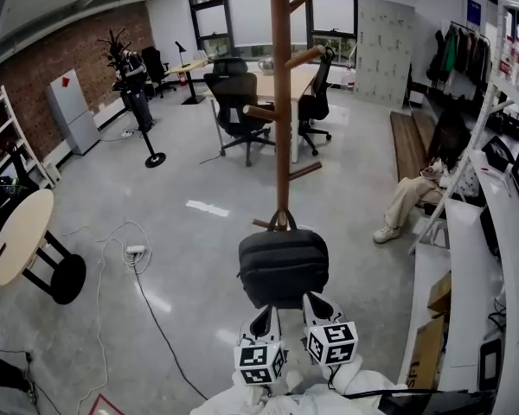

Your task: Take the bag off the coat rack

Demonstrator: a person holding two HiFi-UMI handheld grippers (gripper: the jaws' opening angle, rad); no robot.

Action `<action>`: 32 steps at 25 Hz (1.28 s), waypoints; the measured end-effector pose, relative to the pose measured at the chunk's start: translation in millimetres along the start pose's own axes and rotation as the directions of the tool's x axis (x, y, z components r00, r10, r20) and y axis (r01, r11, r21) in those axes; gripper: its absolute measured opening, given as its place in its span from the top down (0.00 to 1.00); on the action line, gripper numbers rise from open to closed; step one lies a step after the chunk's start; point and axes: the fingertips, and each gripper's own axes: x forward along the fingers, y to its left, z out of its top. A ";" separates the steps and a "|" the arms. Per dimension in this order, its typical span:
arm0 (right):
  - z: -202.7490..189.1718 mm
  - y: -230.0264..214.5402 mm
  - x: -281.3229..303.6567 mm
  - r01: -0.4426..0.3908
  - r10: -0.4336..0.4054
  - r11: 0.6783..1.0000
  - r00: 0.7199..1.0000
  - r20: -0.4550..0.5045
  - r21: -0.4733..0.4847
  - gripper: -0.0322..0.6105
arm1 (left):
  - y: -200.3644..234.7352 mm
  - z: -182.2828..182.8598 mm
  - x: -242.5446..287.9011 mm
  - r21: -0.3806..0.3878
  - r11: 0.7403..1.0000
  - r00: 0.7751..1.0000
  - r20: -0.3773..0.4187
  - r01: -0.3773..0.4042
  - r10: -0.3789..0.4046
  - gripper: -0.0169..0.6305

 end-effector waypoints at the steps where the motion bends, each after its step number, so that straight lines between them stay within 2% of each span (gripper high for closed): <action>1: 0.9 -0.7 3.1 -0.009 0.009 1.000 1.000 -0.002 -0.003 0.93 | 0.9 1.6 4.0 0.000 1.000 1.000 0.002 -0.005 0.005 0.97; 6: -4.9 5.3 11.0 -0.021 0.021 0.999 1.000 -0.012 0.025 0.93 | 9.9 1.7 13.6 -0.011 1.000 1.000 -0.011 -0.019 0.019 0.97; 12: -1.4 4.3 19.7 0.009 -0.009 0.999 1.000 -0.004 0.047 0.93 | 15.8 6.7 24.0 0.004 1.000 1.000 -0.007 0.013 -0.013 0.97; 15: 0.0 4.7 18.7 0.017 -0.018 0.999 1.000 0.001 0.028 0.93 | 18.0 13.2 29.4 0.003 1.000 1.000 0.010 0.023 -0.023 0.97; 19: -3.9 -5.4 18.0 0.045 -0.045 0.997 0.999 -0.008 0.069 0.93 | 12.2 16.9 38.3 0.023 0.999 0.999 0.007 0.047 -0.047 0.97; 24: -4.5 -4.0 18.5 0.038 -0.038 0.994 0.999 -0.007 0.098 0.93 | 12.2 32.7 47.4 0.025 0.996 0.995 0.051 0.085 -0.086 0.97; 27: -5.9 -5.0 18.9 0.042 -0.041 0.994 0.999 -0.012 0.103 0.93 | 16.9 46.2 58.5 0.052 0.994 0.993 0.064 0.095 -0.098 0.97; 32: -2.6 -11.2 17.7 0.062 -0.062 0.992 0.998 0.002 0.110 0.93 | 32.3 61.6 86.0 0.119 0.990 0.996 0.040 0.070 -0.076 0.96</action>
